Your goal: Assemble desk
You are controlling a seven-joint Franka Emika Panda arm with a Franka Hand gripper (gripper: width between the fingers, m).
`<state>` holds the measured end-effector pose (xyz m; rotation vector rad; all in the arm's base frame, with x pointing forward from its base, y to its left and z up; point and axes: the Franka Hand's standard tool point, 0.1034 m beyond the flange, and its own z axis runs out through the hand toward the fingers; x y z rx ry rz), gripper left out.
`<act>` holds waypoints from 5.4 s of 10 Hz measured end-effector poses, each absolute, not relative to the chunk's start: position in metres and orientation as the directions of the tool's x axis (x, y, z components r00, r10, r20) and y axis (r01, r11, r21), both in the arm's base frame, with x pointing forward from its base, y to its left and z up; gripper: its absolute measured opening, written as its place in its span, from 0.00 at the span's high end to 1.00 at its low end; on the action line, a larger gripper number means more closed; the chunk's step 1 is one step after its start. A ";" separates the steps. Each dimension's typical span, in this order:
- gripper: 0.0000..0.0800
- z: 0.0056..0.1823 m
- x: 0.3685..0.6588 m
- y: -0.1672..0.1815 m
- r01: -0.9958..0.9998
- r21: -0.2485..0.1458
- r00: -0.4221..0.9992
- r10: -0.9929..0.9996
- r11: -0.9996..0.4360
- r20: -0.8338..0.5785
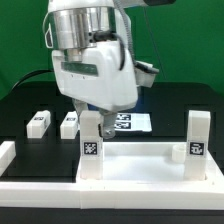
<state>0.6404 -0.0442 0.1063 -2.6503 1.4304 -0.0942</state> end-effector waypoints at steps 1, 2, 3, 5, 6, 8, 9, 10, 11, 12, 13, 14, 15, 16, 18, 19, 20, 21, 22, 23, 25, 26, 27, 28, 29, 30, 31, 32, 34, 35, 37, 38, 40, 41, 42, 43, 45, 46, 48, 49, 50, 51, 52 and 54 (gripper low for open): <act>0.19 0.106 0.640 -0.045 -0.788 -0.140 0.604 -0.797 -0.599 0.005; 0.19 0.106 0.640 -0.045 -0.742 -0.140 0.660 -0.751 -0.655 0.015; 0.19 0.106 0.640 -0.046 -0.686 -0.131 0.719 -0.695 -0.716 0.029; 0.19 0.105 0.639 -0.051 -0.324 -0.085 0.941 -0.330 -0.942 0.069; 0.19 0.105 0.639 -0.052 -0.312 -0.083 0.945 -0.318 -0.946 0.072; 0.35 0.105 0.639 -0.052 -0.334 -0.085 0.938 -0.340 -0.939 0.070; 0.52 0.105 0.639 -0.052 -0.335 -0.085 0.938 -0.341 -0.939 0.070; 0.64 0.105 0.639 -0.053 -0.336 -0.084 0.937 -0.342 -0.938 0.070; 0.64 0.105 0.639 -0.054 -0.417 -0.090 0.904 -0.423 -0.904 0.063; 0.64 0.105 0.638 -0.054 -0.484 -0.094 0.870 -0.490 -0.870 0.056; 0.64 0.105 0.638 -0.055 -0.531 -0.096 0.842 -0.537 -0.842 0.051; 0.64 0.105 0.638 -0.056 -0.667 -0.098 0.740 -0.672 -0.738 0.032; 0.64 0.105 0.635 -0.056 -0.784 -0.094 0.617 -0.787 -0.614 -0.001; 0.64 0.105 0.634 -0.057 -0.899 -0.091 0.434 -0.900 -0.429 -0.035; 0.64 0.104 0.636 -0.057 -0.994 -0.067 0.090 -0.991 -0.083 -0.103; 0.64 0.104 0.636 -0.057 -0.998 -0.059 -0.001 -0.993 0.008 -0.119; 0.64 0.105 0.637 -0.056 -0.991 -0.043 -0.119 -0.985 0.126 -0.128; 0.64 0.105 0.637 -0.055 -0.984 -0.032 -0.170 -0.977 0.176 -0.132; 0.64 0.105 0.637 -0.056 -0.969 -0.023 -0.240 -0.962 0.245 -0.133; 0.64 0.105 0.636 -0.057 -0.965 -0.021 -0.257 -0.957 0.262 -0.132; 0.64 0.105 0.636 -0.057 -0.955 -0.018 -0.291 -0.948 0.296 -0.131; 0.56 0.105 0.636 -0.056 -0.955 -0.017 -0.293 -0.947 0.297 -0.132; 0.39 0.104 0.636 -0.056 -0.956 -0.017 -0.290 -0.948 0.294 -0.132; 0.39 0.104 0.636 -0.056 -0.956 -0.018 -0.289 -0.948 0.294 -0.132; 0.23 0.106 0.638 -0.055 -0.956 -0.021 -0.286 -0.949 0.291 -0.132; 0.20 0.122 0.642 -0.050 -0.959 -0.043 -0.273 -0.951 0.281 -0.144; 0.20 0.137 0.644 -0.043 -0.960 -0.059 -0.263 -0.952 0.275 -0.157; 0.19 0.143 0.646 -0.037 -0.962 -0.064 -0.254 -0.953 0.267 -0.163; 0.19 0.139 0.645 -0.038 -0.963 -0.064 -0.251 -0.955 0.264 -0.159; 0.19 0.139 0.645 -0.037 -0.963 -0.064 -0.251 -0.955 0.263 -0.159; 0.19 0.139 0.645 -0.033 -0.965 -0.060 -0.245 -0.956 0.257 -0.159; 0.19 0.141 0.641 -0.015 -0.972 -0.051 -0.220 -0.961 0.231 -0.164; 0.19 0.145 0.614 0.010 -0.979 -0.025 -0.195 -0.964 0.203 -0.179; 0.19 0.147 0.606 0.013 -0.979 -0.016 -0.195 -0.963 0.202 -0.184; 0.19 0.145 0.607 0.011 -0.979 -0.015 -0.198 -0.963 0.204 -0.181; 0.19 0.144 0.607 0.012 -0.979 -0.014 -0.196 -0.964 0.202 -0.180; 0.19 0.143 0.607 0.012 -0.979 -0.013 -0.196 -0.964 0.201 -0.180; 0.19 0.141 0.604 0.013 -0.982 -0.014 -0.182 -0.967 0.187 -0.179; 0.19 0.124 0.569 0.017 -0.992 0.001 -0.121 -0.978 0.123 -0.168; 0.19 0.109 0.547 0.020 -0.993 0.012 -0.116 -0.982 0.116 -0.151; 0.19 0.092 0.528 0.024 -0.994 0.032 -0.110 -0.985 0.107 -0.132; 0.19 0.077 0.521 0.027 -0.994 0.040 -0.104 -0.988 0.100 -0.111; 0.19 0.062 0.522 0.031 -0.994 0.010 -0.105 -0.991 0.104 -0.080; 0.19 0.043 0.527 0.044 -0.994 -0.052 -0.093 -0.995 0.095 -0.048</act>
Offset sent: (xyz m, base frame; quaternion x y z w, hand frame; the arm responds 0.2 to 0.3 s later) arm -0.0012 0.0081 -0.0025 -0.0318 -0.0043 -0.5369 0.8430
